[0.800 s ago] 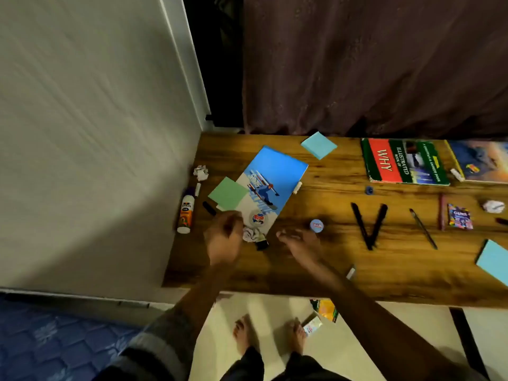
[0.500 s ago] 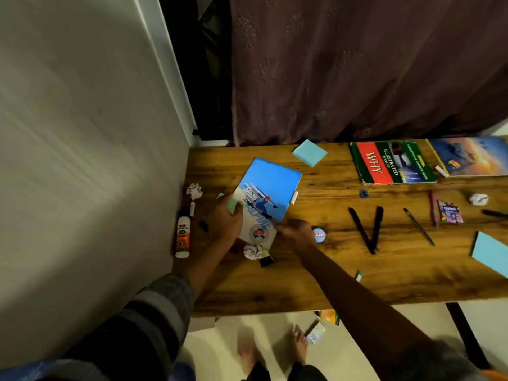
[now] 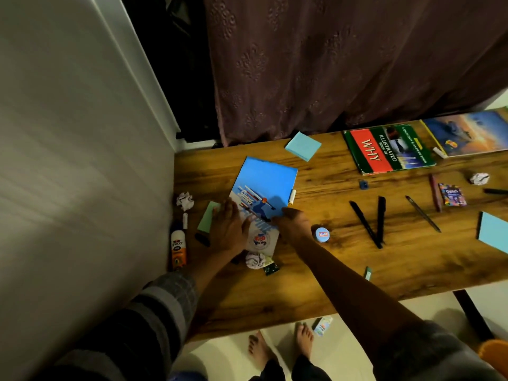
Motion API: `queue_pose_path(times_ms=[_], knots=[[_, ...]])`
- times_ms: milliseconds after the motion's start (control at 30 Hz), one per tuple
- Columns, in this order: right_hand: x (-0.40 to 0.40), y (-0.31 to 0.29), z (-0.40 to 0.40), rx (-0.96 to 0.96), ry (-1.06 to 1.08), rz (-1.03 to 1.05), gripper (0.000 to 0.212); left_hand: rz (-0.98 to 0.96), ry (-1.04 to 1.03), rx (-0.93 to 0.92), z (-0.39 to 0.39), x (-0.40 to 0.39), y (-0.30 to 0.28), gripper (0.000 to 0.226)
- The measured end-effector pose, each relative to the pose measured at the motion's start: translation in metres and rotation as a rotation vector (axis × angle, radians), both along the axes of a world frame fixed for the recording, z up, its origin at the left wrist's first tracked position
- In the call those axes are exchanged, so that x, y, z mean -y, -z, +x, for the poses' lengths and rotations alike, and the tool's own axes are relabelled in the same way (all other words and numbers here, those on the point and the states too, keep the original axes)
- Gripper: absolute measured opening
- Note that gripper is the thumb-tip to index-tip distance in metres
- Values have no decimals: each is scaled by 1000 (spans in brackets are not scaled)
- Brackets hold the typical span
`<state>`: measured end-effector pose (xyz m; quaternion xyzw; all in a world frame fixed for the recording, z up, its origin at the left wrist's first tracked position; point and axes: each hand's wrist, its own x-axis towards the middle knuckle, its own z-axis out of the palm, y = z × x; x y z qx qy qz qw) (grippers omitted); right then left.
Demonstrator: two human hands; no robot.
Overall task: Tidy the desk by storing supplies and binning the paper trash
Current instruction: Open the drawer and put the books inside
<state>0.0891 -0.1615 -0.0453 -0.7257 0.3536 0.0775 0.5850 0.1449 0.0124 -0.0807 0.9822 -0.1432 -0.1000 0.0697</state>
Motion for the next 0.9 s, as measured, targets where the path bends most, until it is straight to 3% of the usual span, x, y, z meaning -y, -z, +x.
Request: queue_pose_path(times_ms=[67,167,333,467,633,700,767,900], knots=[[6,28,12,5,13,-13,90,34,-100,-8,6,-10,4,80],[9,57,26,-21,44,-15,95,44,-199,-20,21,-17,3,70],[-8,0,23,-65,36,-130,65,-123,-227,129,40,-16,-7,66],[-5,-2,27,-60,2,-287,56,-158,-222,143,47,-1,-8,44],[-2,0,31,-33,23,-291,57,-164,-267,25,39,31,-9,88],[2,1,29,-12,54,-276,60,-203,-266,33,33,41,-10,92],[10,6,28,-1,90,-278,59,-255,-315,5,32,47,-10,84],[29,9,28,-2,201,-199,49,-286,-362,-28,39,45,-4,46]])
